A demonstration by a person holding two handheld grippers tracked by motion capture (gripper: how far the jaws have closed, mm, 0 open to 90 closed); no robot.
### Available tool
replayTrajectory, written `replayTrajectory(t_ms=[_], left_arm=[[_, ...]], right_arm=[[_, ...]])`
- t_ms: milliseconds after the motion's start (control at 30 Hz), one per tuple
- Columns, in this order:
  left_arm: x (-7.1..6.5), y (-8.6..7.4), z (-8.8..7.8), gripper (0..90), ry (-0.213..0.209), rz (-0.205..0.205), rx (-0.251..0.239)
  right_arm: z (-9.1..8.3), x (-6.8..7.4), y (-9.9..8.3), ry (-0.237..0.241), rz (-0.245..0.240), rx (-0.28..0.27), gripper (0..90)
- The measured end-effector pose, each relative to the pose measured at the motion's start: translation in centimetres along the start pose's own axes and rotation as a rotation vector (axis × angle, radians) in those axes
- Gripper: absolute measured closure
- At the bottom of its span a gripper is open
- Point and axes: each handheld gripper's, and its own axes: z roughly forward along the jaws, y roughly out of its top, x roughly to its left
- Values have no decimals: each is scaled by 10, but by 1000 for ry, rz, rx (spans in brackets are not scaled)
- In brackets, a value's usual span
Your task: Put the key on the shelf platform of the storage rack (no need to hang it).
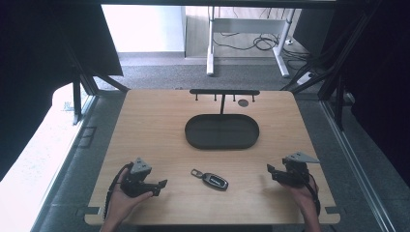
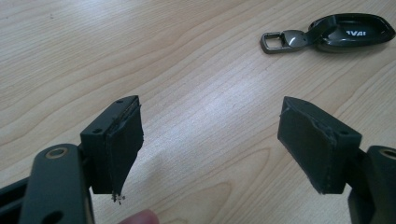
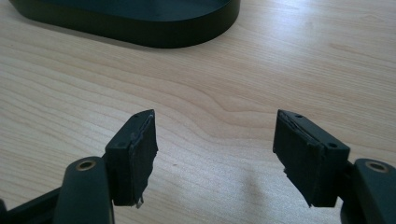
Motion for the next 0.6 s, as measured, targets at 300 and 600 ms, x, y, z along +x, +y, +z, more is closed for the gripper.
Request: replayTrajectory(t_ms=[300, 600], left_arm=[[-3, 0, 2, 228, -9, 5, 7], [2, -4, -7, 239, 29, -10, -24]], right_arm=[[0, 3, 1, 22, -35, 15, 326], [1, 19, 14, 81, -90, 58, 336]])
